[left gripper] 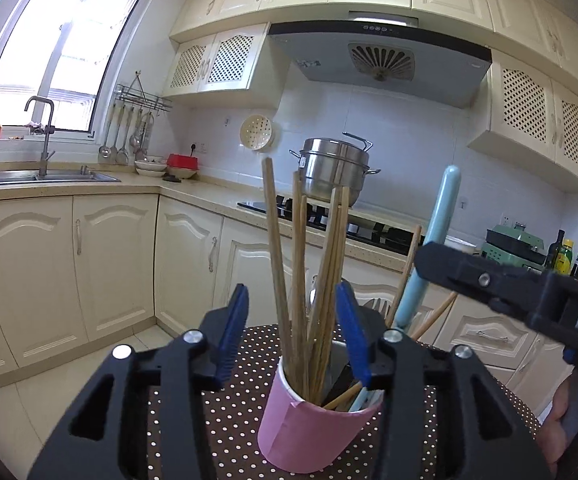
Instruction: Organize utensils
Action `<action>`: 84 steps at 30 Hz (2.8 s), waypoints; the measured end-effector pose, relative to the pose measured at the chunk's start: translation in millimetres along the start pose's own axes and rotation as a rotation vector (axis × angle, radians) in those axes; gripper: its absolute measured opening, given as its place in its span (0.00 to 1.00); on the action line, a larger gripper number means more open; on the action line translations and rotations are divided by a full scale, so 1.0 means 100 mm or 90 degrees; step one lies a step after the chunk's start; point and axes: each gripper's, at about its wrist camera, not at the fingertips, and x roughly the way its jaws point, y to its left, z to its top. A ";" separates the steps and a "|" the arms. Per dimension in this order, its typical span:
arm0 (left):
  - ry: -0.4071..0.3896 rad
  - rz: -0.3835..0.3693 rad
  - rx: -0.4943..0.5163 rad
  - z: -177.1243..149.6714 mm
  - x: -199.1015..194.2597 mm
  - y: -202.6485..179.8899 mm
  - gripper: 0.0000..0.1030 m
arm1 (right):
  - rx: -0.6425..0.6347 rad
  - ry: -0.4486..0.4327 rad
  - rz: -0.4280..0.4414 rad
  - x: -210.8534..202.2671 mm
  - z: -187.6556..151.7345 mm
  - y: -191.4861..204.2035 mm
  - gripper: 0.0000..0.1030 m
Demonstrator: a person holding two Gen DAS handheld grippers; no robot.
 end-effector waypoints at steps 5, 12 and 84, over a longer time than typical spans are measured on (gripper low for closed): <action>0.006 0.086 0.047 0.03 -0.13 0.04 0.59 | -0.012 0.018 -0.005 0.04 -0.12 0.05 0.20; 0.040 0.145 0.069 0.03 -0.23 0.10 0.65 | -0.022 0.038 -0.014 0.11 -0.27 0.12 0.20; -0.015 0.142 0.092 0.38 -1.87 -0.42 0.84 | -0.037 -0.091 -0.141 -1.50 -0.23 0.72 0.77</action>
